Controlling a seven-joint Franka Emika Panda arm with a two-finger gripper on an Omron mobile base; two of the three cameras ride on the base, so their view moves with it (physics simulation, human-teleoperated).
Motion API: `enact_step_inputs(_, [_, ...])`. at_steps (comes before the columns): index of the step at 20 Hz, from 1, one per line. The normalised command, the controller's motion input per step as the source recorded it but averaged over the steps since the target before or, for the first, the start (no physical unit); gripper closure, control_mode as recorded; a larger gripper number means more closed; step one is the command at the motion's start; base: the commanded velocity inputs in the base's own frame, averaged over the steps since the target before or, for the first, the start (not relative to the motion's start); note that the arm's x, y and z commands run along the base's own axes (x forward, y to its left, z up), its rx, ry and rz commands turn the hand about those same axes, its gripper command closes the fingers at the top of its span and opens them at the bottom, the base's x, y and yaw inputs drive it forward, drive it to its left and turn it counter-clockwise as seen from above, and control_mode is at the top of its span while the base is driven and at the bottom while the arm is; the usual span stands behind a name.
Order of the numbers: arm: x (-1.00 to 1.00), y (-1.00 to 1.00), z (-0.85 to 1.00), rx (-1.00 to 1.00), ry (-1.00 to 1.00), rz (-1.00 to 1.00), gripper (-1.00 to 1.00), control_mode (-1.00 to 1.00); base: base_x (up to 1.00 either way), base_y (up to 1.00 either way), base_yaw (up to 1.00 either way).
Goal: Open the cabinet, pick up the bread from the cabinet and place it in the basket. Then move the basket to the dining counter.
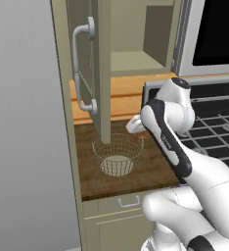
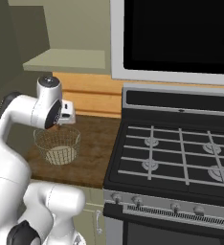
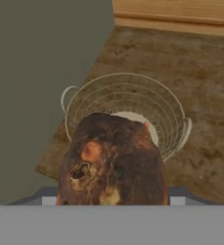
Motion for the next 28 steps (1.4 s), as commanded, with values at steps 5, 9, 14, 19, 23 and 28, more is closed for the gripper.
enact_step_inputs(5, [0.45, 0.14, -0.55, -0.11, 0.09, 0.00, 1.00, -1.00, 0.00, 0.00, 0.00])
enact_step_inputs(9, [0.31, 0.19, -0.42, -0.06, 0.00, 0.00, 1.00, -1.00, 0.00, 0.00, 0.00])
enact_step_inputs(14, [0.34, 0.05, -0.45, 0.00, 0.03, 0.00, 1.00, -1.00, 0.00, 0.00, 0.00])
enact_step_inputs(19, [0.25, 0.03, -0.46, 0.00, 0.02, 0.00, 1.00, -1.00, 0.00, 0.00, 0.00])
enact_step_inputs(23, [0.16, 0.00, -0.33, 0.00, 0.00, 0.00, 1.00, -1.00, 0.00, 0.00, 0.00])
enact_step_inputs(28, [0.07, 0.01, -0.22, 0.00, 0.00, 0.00, 1.00, -1.00, 0.00, 0.00, 0.00])
